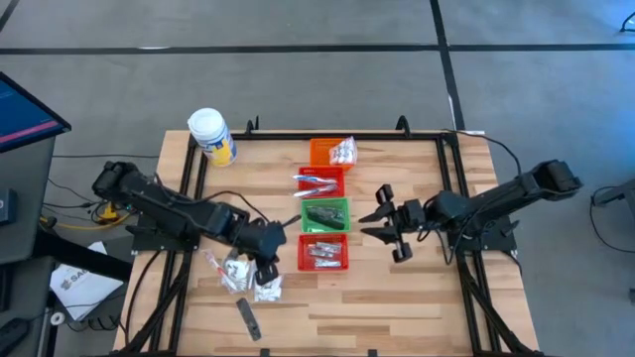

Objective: Pick & Place Travel size toiletries
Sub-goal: Adjust the orange toothbrush

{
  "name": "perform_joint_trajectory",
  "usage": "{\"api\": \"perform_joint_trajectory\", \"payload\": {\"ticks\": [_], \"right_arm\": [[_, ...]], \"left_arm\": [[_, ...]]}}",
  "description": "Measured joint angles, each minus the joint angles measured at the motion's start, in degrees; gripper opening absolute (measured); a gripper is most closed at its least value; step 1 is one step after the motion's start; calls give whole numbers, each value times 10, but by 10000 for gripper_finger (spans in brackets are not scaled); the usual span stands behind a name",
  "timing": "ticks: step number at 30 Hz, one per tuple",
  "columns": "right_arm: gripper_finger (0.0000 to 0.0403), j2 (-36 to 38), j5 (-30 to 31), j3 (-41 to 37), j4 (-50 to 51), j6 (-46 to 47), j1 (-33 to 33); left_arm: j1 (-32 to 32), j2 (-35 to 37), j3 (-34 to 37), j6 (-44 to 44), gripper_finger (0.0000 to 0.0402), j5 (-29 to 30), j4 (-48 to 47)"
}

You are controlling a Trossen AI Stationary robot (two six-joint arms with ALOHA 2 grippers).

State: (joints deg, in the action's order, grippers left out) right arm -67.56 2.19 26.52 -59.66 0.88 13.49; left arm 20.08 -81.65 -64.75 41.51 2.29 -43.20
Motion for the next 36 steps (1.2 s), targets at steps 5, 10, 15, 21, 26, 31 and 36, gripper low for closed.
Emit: {"api": "perform_joint_trajectory", "payload": {"ticks": [5, 10, 15, 21, 26, 31, 36], "right_arm": [[92, -33, -36, 52, 43, -13, -10], [92, -72, -73, 93, 57, -15, -26], [92, -112, -117, 129, 59, -15, -44], [92, -162, -173, 176, 58, -7, -61], [92, -204, -214, 217, 58, 6, -73], [92, -238, -239, 250, 59, 7, -81], [92, -265, -268, 283, 62, 20, -88]], "left_arm": [[40, 0, 0, 46, 2, 23, 0], [79, 0, 0, 98, 2, 41, 0], [117, 0, 0, 148, 2, 61, -1], [160, 0, 0, 210, 2, 89, -1], [197, 0, -1, 264, 2, 119, -3], [234, 0, -1, 319, 2, 154, -5], [269, 0, -1, 375, 1, 192, -18]]}}
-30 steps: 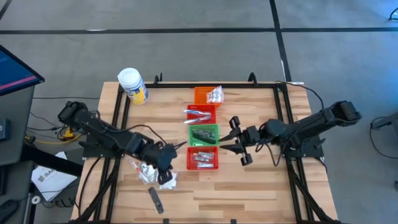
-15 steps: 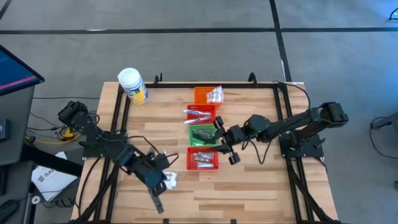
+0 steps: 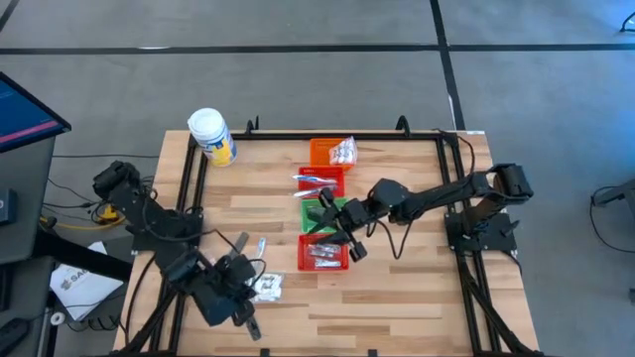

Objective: Pick & Place Travel size toiletries
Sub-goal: Adjust the orange toothbrush

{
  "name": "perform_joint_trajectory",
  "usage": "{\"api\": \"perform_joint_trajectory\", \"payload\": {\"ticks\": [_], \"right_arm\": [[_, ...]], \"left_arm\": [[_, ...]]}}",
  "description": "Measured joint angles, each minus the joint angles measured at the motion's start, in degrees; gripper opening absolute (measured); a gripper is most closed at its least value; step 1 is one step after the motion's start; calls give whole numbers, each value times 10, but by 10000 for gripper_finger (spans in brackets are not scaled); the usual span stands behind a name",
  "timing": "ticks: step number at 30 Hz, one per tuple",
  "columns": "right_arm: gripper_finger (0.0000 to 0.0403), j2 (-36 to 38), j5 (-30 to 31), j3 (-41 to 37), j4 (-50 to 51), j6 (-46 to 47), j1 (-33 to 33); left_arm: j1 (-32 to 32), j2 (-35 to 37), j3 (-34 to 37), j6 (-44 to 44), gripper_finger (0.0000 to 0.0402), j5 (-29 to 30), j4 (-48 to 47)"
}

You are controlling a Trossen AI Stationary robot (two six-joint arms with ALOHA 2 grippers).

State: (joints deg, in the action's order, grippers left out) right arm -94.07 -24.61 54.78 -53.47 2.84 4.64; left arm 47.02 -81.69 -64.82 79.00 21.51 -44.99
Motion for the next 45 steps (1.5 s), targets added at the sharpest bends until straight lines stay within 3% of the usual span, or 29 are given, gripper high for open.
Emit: {"api": "perform_joint_trajectory", "payload": {"ticks": [9, 16, 26, 33, 38, 45], "right_arm": [[92, -2, -11, 23, 51, -18, -3], [92, -1, -11, 23, 52, -18, -7], [92, -1, -11, 23, 63, -18, -7], [92, -1, -11, 23, 64, -19, -7], [92, -1, -11, 23, 64, -20, -7], [92, -1, -11, 23, 72, -19, -7]], "left_arm": [[34, 0, 93, 134, 1, -12, -6], [27, 0, 164, 133, 1, -28, -1], [30, 0, 207, 145, 1, -163, 37], [65, 0, 207, 229, 1, -279, 55], [89, 0, 207, 276, 1, -280, 54], [89, 0, 207, 263, 1, -196, 68]]}}
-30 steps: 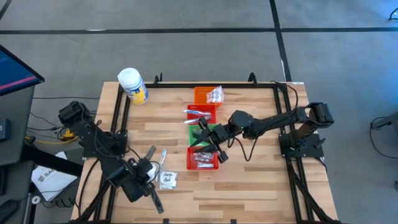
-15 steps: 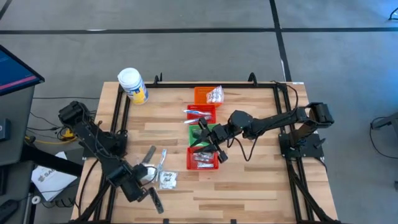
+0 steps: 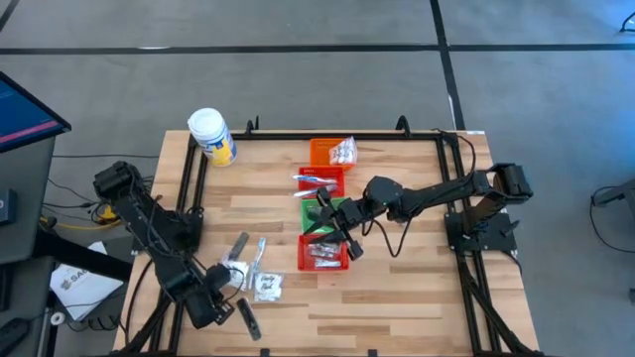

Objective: Pick & Place Travel size toiletries
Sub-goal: Adjust the orange toothbrush

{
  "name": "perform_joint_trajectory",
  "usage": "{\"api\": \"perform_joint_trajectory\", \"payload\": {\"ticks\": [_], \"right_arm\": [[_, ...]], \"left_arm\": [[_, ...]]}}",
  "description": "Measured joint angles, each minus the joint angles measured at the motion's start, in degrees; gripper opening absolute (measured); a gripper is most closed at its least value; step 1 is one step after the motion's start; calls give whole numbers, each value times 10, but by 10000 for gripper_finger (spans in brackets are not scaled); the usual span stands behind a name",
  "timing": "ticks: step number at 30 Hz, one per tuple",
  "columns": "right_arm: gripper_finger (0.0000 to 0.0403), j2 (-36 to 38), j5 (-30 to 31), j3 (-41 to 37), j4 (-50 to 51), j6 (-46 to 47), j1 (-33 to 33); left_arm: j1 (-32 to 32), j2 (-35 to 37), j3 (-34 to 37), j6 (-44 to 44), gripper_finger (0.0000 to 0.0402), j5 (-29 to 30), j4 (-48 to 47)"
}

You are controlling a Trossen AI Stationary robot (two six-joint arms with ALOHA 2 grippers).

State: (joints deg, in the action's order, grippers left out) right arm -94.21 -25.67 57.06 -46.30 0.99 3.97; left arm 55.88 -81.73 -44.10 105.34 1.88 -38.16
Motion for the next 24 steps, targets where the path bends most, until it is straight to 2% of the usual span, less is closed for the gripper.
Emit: {"api": "perform_joint_trajectory", "payload": {"ticks": [8, 17, 24], "right_arm": [[92, 0, 0, 0, 14, 1, 0], [92, 0, 0, 0, 38, 1, 1], [92, 0, 0, 0, 45, 1, 1]], "left_arm": [[-38, 0, 19, -30, 1, 16, 1], [-46, 0, 61, -17, 1, -53, 0], [-46, 0, 64, 11, 1, -63, -34]]}}
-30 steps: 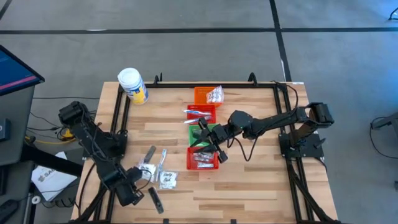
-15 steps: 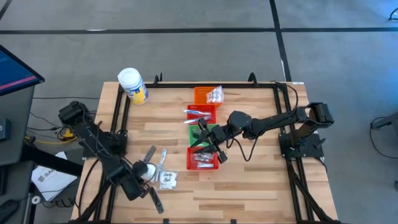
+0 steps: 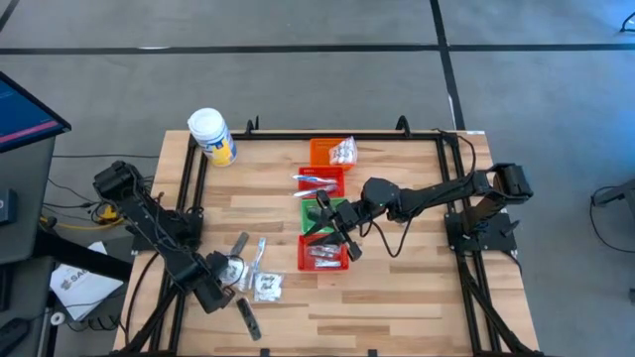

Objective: Pick & Place Travel size toiletries
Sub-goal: Adjust the orange toothbrush, then put the transparent cotton pack into the orange basket

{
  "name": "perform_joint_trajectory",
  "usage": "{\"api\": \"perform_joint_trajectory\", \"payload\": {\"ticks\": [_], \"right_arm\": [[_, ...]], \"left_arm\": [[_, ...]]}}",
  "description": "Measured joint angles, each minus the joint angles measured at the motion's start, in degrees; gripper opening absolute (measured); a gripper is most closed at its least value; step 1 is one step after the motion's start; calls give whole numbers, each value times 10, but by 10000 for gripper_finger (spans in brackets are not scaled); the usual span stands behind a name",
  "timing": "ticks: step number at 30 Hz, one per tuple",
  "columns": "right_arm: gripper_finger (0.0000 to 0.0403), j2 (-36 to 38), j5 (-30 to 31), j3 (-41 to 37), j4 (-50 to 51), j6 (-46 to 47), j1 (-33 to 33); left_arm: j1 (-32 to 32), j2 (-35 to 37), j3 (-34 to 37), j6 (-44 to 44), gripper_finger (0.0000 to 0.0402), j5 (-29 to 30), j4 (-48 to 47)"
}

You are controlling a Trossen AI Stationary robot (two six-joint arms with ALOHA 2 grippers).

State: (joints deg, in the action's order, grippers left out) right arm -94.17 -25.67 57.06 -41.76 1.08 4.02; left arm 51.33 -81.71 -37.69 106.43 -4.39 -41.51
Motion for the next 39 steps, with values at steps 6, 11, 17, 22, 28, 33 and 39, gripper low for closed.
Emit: {"api": "perform_joint_trajectory", "payload": {"ticks": [6, 11, 17, 22, 28, 33, 39], "right_arm": [[92, 0, 0, 0, 2, 0, 0], [92, 0, 0, 0, 2, 0, 0], [92, 0, 0, 0, 2, 0, 0], [92, 0, 0, 0, 2, 0, 0], [92, 0, 0, 0, 4, 4, 0], [92, 0, 0, 0, 9, 4, 0], [92, 0, 0, 0, 13, 4, 0]], "left_arm": [[0, 0, 0, 51, 1, 5, -36], [0, 0, 0, 71, 1, 25, -39], [0, 0, 0, 122, 1, 45, -87], [-1, 0, 0, 163, 1, 106, -120], [-7, 0, 0, 169, 1, 166, -121], [-6, 0, 0, 163, 1, 226, -100], [-6, 0, 0, 101, 1, 319, -3]]}}
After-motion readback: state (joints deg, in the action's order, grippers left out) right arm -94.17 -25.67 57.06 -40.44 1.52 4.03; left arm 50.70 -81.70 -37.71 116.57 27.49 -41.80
